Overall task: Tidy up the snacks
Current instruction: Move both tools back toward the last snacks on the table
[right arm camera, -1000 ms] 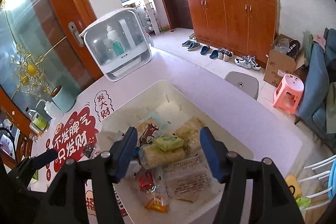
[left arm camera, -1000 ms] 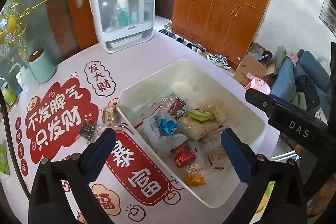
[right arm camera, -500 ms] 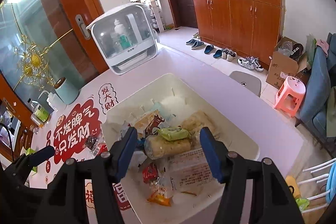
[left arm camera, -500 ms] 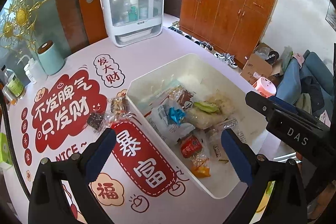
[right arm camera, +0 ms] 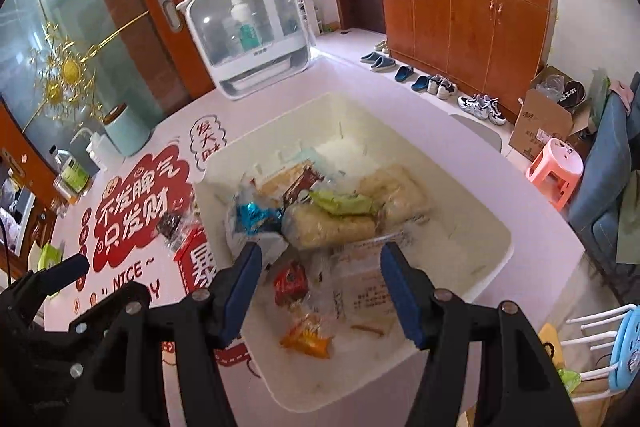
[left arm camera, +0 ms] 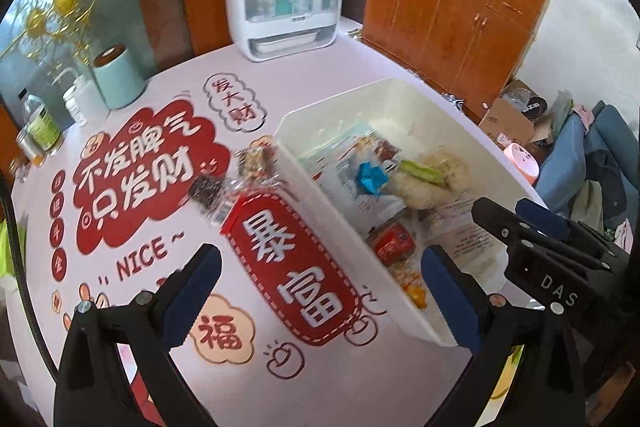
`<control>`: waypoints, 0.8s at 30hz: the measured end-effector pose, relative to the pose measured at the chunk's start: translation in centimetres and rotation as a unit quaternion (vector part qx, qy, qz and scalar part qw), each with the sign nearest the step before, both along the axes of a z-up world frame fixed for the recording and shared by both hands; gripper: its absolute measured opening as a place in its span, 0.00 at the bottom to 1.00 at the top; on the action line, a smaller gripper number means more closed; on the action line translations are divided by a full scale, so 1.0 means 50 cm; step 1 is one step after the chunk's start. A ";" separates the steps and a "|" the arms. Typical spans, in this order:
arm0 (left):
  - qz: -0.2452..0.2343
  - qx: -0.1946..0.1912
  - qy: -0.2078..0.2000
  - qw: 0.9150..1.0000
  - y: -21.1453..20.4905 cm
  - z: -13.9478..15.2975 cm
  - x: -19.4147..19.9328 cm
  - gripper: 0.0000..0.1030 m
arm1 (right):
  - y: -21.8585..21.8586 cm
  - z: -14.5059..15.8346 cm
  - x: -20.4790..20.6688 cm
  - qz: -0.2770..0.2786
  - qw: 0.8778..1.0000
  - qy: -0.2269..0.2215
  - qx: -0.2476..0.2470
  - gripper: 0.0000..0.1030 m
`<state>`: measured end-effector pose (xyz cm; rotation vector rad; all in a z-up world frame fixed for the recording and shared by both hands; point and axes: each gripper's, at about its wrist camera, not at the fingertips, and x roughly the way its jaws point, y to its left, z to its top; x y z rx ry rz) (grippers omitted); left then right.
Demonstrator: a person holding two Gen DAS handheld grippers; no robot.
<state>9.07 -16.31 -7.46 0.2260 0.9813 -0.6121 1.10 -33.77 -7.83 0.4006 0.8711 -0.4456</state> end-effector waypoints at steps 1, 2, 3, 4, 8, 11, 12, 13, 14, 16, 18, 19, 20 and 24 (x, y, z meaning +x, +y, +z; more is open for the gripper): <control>0.006 0.001 0.002 1.000 0.012 -0.005 0.000 0.97 | 0.008 -0.002 0.001 0.004 1.000 0.002 0.000 0.61; 0.010 0.003 0.004 1.000 0.022 -0.010 0.000 0.97 | 0.017 -0.003 0.003 0.008 1.000 0.003 -0.002 0.61; 0.015 0.005 0.006 1.000 0.033 -0.015 0.000 0.97 | 0.022 -0.002 0.004 0.012 1.000 0.004 -0.004 0.61; 0.021 0.009 0.009 1.000 0.048 -0.024 0.000 0.97 | 0.037 -0.003 0.008 0.020 1.000 0.006 -0.009 0.61; 0.042 0.031 0.021 0.998 0.102 -0.059 0.001 0.97 | 0.086 -0.012 0.023 0.051 0.999 0.014 -0.008 0.61; 0.064 0.056 0.034 0.996 0.158 -0.097 0.000 0.97 | 0.128 -0.024 0.037 0.081 0.996 0.023 -0.006 0.61; 0.073 0.064 0.040 0.994 0.180 -0.111 0.000 0.97 | 0.142 -0.028 0.042 0.090 0.996 0.027 -0.008 0.61; 0.085 0.073 0.047 0.993 0.204 -0.126 0.001 0.97 | 0.159 -0.032 0.047 0.102 0.994 0.031 -0.010 0.61; 0.092 0.078 0.051 0.991 0.222 -0.136 0.001 0.97 | 0.178 -0.038 0.052 0.115 0.993 0.036 -0.013 0.61; 0.116 0.090 0.064 0.987 0.267 -0.160 0.008 0.97 | 0.204 -0.047 0.060 0.135 0.990 0.043 -0.016 0.61; 0.130 0.095 0.071 0.984 0.299 -0.173 0.018 0.97 | 0.230 -0.055 0.072 0.154 0.987 0.051 -0.017 0.61; 0.136 0.097 0.073 0.983 0.312 -0.176 0.026 0.97 | 0.241 -0.058 0.081 0.163 0.985 0.053 -0.017 0.61; 0.141 0.099 0.072 0.982 0.325 -0.177 0.040 0.97 | 0.253 -0.060 0.093 0.174 0.983 0.052 -0.017 0.61; 0.141 0.106 0.044 0.983 0.336 -0.157 0.093 0.97 | 0.278 -0.054 0.144 0.203 0.978 0.043 -0.017 0.61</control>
